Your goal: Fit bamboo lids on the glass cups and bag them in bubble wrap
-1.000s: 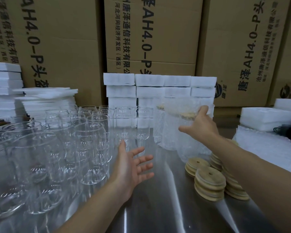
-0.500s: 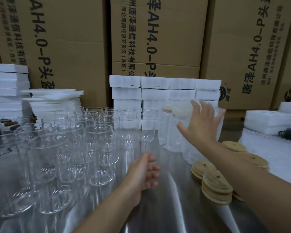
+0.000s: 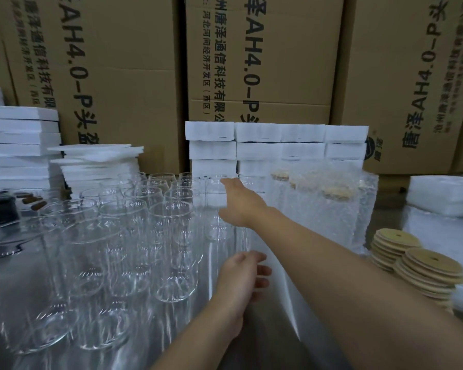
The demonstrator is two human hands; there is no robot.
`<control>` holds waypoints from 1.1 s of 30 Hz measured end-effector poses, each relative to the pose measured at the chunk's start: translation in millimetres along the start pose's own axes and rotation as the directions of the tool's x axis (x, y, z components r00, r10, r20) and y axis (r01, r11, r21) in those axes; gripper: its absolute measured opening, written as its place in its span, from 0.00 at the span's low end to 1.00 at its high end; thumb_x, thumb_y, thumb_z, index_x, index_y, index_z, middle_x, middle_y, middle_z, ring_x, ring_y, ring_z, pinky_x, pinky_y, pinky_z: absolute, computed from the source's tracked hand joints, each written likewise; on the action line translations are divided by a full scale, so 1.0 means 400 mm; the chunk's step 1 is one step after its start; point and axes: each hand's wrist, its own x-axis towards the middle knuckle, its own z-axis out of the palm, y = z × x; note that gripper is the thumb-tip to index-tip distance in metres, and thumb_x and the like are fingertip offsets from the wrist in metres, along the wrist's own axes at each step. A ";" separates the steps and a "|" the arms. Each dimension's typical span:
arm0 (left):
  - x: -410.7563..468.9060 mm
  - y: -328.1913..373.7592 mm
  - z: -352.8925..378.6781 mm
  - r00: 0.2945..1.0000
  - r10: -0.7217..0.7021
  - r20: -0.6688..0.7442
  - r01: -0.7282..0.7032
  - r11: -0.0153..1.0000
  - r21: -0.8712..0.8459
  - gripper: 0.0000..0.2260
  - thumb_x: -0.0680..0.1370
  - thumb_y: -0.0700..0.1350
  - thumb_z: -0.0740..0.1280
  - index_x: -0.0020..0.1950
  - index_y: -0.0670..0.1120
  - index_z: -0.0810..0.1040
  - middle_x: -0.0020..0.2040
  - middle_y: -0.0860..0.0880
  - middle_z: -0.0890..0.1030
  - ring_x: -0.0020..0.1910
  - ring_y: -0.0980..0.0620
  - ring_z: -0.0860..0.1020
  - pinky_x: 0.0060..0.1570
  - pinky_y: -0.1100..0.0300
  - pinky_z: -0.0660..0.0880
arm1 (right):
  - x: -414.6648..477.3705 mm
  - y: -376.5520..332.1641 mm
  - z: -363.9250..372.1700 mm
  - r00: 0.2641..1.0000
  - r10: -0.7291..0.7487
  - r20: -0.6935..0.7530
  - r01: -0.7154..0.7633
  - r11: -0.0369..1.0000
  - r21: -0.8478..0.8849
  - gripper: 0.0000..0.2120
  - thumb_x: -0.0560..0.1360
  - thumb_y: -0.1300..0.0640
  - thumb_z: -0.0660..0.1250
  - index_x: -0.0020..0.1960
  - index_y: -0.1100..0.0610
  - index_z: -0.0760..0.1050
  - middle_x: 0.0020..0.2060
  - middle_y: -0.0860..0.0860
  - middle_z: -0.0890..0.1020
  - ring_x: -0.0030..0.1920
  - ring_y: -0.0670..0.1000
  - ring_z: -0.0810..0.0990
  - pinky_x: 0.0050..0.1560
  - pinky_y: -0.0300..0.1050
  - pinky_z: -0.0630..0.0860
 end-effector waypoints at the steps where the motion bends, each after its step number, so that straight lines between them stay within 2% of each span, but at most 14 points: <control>1: 0.000 -0.002 0.001 1.000 0.000 0.005 0.000 1.000 0.009 0.04 0.77 0.45 0.65 0.46 0.47 0.79 0.32 0.53 0.80 0.25 0.57 0.74 0.29 0.63 0.67 | -0.012 0.007 0.006 0.999 -0.007 -0.039 0.007 1.000 -0.005 0.28 0.77 0.57 0.63 0.74 0.57 0.57 0.73 0.56 0.61 0.66 0.59 0.70 0.60 0.50 0.70; 3: 0.002 -0.006 -0.001 1.000 -0.002 -0.001 0.002 1.000 0.009 0.04 0.77 0.44 0.65 0.44 0.48 0.78 0.32 0.53 0.80 0.25 0.57 0.74 0.29 0.62 0.67 | -0.039 0.021 0.011 0.995 -0.010 -0.099 0.011 1.000 0.017 0.13 0.78 0.57 0.62 0.62 0.58 0.70 0.61 0.56 0.73 0.58 0.58 0.75 0.56 0.50 0.73; 5: 0.003 -0.007 -0.005 1.000 0.000 -0.029 -0.001 1.000 -0.008 0.02 0.77 0.44 0.65 0.46 0.47 0.77 0.33 0.52 0.81 0.26 0.56 0.74 0.30 0.62 0.67 | -0.074 0.030 0.011 0.986 0.009 -0.165 0.001 0.998 0.061 0.03 0.78 0.58 0.63 0.49 0.57 0.72 0.51 0.53 0.76 0.53 0.55 0.76 0.52 0.49 0.73; 7: 0.006 -0.006 -0.013 0.998 0.010 -0.064 -0.011 1.000 -0.006 0.09 0.77 0.43 0.67 0.56 0.47 0.72 0.41 0.50 0.81 0.30 0.55 0.78 0.32 0.60 0.69 | -0.119 0.030 0.019 0.955 0.002 -0.295 0.036 0.992 0.124 0.02 0.77 0.57 0.64 0.47 0.55 0.72 0.48 0.51 0.76 0.51 0.53 0.75 0.52 0.49 0.72; 10: 0.019 -0.016 -0.026 0.992 0.054 -0.116 -0.052 0.998 0.018 0.35 0.74 0.40 0.71 0.74 0.51 0.55 0.54 0.44 0.79 0.38 0.51 0.80 0.34 0.57 0.74 | -0.214 0.016 0.031 0.802 -0.004 -0.598 0.163 0.964 0.212 0.02 0.75 0.57 0.66 0.45 0.53 0.73 0.43 0.46 0.75 0.47 0.50 0.73 0.49 0.45 0.69; 12: 0.025 -0.022 -0.034 0.989 0.089 -0.122 -0.088 0.996 0.012 0.44 0.72 0.36 0.73 0.78 0.52 0.48 0.62 0.41 0.74 0.40 0.46 0.80 0.37 0.52 0.77 | -0.276 0.012 0.035 0.699 0.016 -0.715 0.226 0.943 0.242 0.02 0.73 0.56 0.67 0.43 0.52 0.74 0.40 0.43 0.74 0.44 0.48 0.73 0.47 0.45 0.67; 14: 0.028 -0.027 -0.040 0.982 0.151 -0.113 -0.147 0.988 0.040 0.47 0.70 0.35 0.75 0.78 0.55 0.47 0.65 0.41 0.73 0.42 0.44 0.81 0.39 0.52 0.79 | -0.322 0.016 0.043 0.646 0.050 -0.762 0.273 0.917 0.291 0.03 0.70 0.55 0.67 0.43 0.52 0.74 0.39 0.41 0.74 0.42 0.45 0.73 0.46 0.45 0.69; 16: 0.023 -0.027 -0.035 0.967 0.231 -0.107 -0.213 0.964 0.159 0.48 0.70 0.38 0.76 0.78 0.55 0.48 0.63 0.44 0.74 0.43 0.50 0.82 0.35 0.61 0.78 | -0.349 0.019 0.055 0.642 0.083 -0.762 0.310 0.881 0.358 0.04 0.69 0.55 0.68 0.43 0.53 0.75 0.40 0.40 0.73 0.42 0.42 0.72 0.45 0.45 0.71; 19: 0.019 -0.026 -0.024 0.952 0.292 -0.091 -0.264 0.935 0.238 0.40 0.70 0.41 0.76 0.75 0.51 0.56 0.51 0.50 0.75 0.34 0.61 0.79 0.24 0.73 0.69 | -0.366 0.018 0.073 0.648 0.105 -0.754 0.359 0.831 0.424 0.06 0.70 0.48 0.65 0.42 0.50 0.72 0.50 0.39 0.68 0.49 0.39 0.71 0.50 0.43 0.72; 23: 0.024 -0.029 -0.029 0.957 0.289 -0.039 -0.274 0.937 0.217 0.37 0.70 0.40 0.77 0.72 0.51 0.59 0.53 0.48 0.77 0.44 0.56 0.78 0.28 0.72 0.73 | -0.373 0.022 0.073 0.655 0.123 -0.746 0.402 0.779 0.481 0.09 0.70 0.42 0.62 0.44 0.46 0.67 0.63 0.41 0.61 0.59 0.31 0.62 0.61 0.26 0.58; 27: 0.024 -0.036 -0.030 0.955 0.295 0.012 -0.291 0.935 0.204 0.40 0.66 0.36 0.79 0.69 0.56 0.60 0.56 0.49 0.79 0.48 0.53 0.82 0.39 0.61 0.81 | -0.375 0.040 0.068 0.717 0.102 -0.690 0.441 0.699 0.563 0.11 0.74 0.45 0.57 0.38 0.51 0.68 0.67 0.43 0.64 0.69 0.38 0.61 0.67 0.32 0.57; 30: 0.037 -0.037 -0.032 0.947 0.316 0.065 -0.321 0.903 0.287 0.37 0.67 0.38 0.78 0.72 0.43 0.65 0.56 0.39 0.80 0.45 0.49 0.83 0.38 0.55 0.81 | -0.373 0.045 0.060 0.741 0.052 -0.669 0.467 0.676 0.570 0.07 0.75 0.47 0.59 0.44 0.50 0.71 0.65 0.45 0.70 0.68 0.39 0.66 0.66 0.32 0.61; 32: 0.050 -0.045 -0.036 0.945 0.323 0.051 -0.321 0.886 0.335 0.36 0.68 0.39 0.76 0.69 0.31 0.63 0.57 0.28 0.74 0.37 0.53 0.78 0.31 0.65 0.73 | -0.371 0.045 0.060 0.750 0.032 -0.660 0.482 0.658 0.579 0.11 0.74 0.46 0.62 0.55 0.47 0.69 0.64 0.45 0.72 0.67 0.41 0.69 0.67 0.36 0.64; 33: 0.055 -0.049 -0.038 0.945 0.325 0.040 -0.318 0.883 0.345 0.36 0.68 0.39 0.75 0.68 0.29 0.61 0.59 0.26 0.72 0.42 0.45 0.81 0.28 0.68 0.71 | -0.371 0.046 0.060 0.764 0.027 -0.645 0.480 0.644 0.596 0.17 0.73 0.44 0.64 0.59 0.46 0.67 0.64 0.44 0.72 0.67 0.42 0.69 0.68 0.38 0.65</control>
